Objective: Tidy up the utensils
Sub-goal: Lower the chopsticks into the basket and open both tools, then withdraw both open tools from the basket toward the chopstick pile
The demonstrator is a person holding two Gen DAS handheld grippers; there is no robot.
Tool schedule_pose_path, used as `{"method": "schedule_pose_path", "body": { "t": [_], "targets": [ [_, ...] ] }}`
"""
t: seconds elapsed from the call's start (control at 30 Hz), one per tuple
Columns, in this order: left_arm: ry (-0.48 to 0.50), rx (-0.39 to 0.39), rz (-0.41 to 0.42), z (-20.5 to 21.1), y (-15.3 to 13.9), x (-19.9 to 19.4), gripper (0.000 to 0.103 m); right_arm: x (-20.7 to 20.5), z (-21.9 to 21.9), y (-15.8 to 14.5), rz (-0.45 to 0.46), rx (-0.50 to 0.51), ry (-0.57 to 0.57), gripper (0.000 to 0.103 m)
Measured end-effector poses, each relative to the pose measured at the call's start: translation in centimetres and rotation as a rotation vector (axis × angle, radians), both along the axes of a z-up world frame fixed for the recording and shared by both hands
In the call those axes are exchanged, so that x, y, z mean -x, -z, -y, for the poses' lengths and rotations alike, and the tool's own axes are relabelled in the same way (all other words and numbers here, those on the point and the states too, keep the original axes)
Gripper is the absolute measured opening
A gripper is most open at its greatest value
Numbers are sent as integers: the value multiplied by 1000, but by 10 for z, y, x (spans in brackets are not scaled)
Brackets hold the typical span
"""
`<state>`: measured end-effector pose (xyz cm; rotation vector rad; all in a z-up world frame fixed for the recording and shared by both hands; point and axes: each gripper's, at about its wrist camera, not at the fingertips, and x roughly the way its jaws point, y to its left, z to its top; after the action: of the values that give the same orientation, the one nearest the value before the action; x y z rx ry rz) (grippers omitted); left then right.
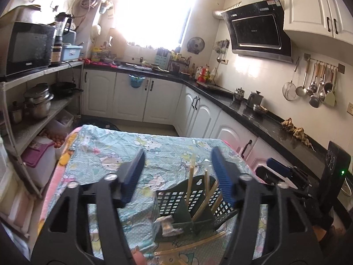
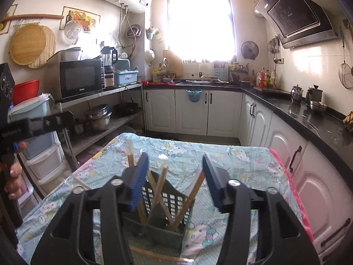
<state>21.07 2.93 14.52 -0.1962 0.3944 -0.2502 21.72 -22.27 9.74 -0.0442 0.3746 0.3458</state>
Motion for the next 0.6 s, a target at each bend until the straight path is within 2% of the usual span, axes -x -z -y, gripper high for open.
{"method": "schedule_pose_path", "body": {
  "t": [0.2, 0.6],
  "targets": [
    [-69, 2, 19, -17, -5, 31, 90, 18, 10, 6, -41, -28, 1, 66],
    [-90, 8, -16, -23, 17, 66, 92, 48, 20, 14, -95, -27, 1, 77]
  ]
}}
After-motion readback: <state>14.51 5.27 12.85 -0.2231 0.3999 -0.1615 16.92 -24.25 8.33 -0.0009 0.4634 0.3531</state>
